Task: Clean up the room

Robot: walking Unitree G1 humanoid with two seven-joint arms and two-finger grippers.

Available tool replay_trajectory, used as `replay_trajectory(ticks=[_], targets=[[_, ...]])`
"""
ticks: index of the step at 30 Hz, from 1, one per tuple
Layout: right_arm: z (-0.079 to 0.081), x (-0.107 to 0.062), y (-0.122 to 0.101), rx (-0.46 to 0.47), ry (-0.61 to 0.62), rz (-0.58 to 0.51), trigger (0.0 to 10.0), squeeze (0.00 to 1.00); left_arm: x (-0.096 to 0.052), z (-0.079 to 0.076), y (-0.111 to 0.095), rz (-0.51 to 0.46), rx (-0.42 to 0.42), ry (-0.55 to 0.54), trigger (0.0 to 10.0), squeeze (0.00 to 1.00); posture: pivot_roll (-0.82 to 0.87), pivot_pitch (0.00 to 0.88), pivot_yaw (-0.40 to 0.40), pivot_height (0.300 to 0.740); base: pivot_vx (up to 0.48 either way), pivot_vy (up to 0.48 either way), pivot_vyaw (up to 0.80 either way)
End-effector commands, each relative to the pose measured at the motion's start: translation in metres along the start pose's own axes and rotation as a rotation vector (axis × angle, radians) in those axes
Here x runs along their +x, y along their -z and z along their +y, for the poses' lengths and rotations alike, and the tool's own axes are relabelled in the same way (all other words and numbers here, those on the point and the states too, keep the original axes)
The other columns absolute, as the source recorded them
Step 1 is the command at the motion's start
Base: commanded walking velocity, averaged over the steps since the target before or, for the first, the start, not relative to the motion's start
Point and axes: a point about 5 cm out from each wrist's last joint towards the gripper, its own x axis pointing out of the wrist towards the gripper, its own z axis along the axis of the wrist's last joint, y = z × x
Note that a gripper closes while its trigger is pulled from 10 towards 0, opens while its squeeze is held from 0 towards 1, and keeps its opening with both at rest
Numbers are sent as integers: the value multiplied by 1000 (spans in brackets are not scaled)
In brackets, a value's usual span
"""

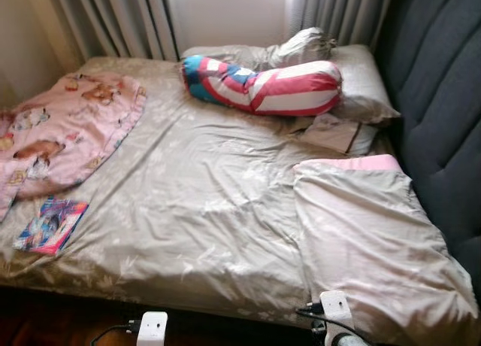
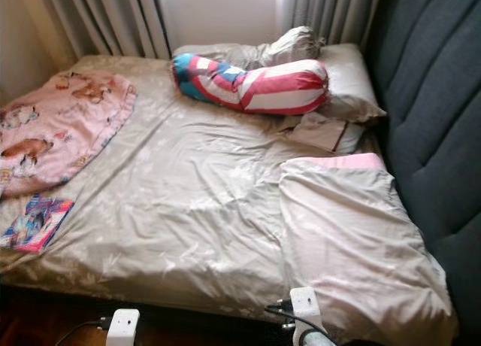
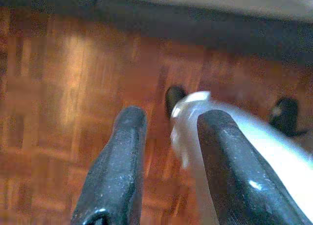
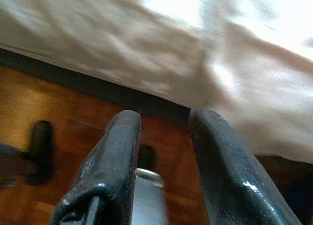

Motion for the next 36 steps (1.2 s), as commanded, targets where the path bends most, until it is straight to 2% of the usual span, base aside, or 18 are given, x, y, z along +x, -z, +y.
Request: replay_trajectory(ticks=[1, 22, 36], targets=[[-1, -1, 8, -8, 9, 28, 10000, 0, 0, -4, 1, 7, 14, 8, 10000, 0, -71, 48, -28, 740, 0, 304, 0], [-7, -2, 12, -52, -1, 47, 10000, 0, 0, 2, 1, 11, 20, 9, 10000, 0, -69, 18, -29, 740, 0, 318, 0], [-8, -2, 12, -61, -4, 52, 10000, 0, 0, -6, -2, 2, 28, 21, 10000, 0, -70, 13, -28, 740, 0, 343, 0]])
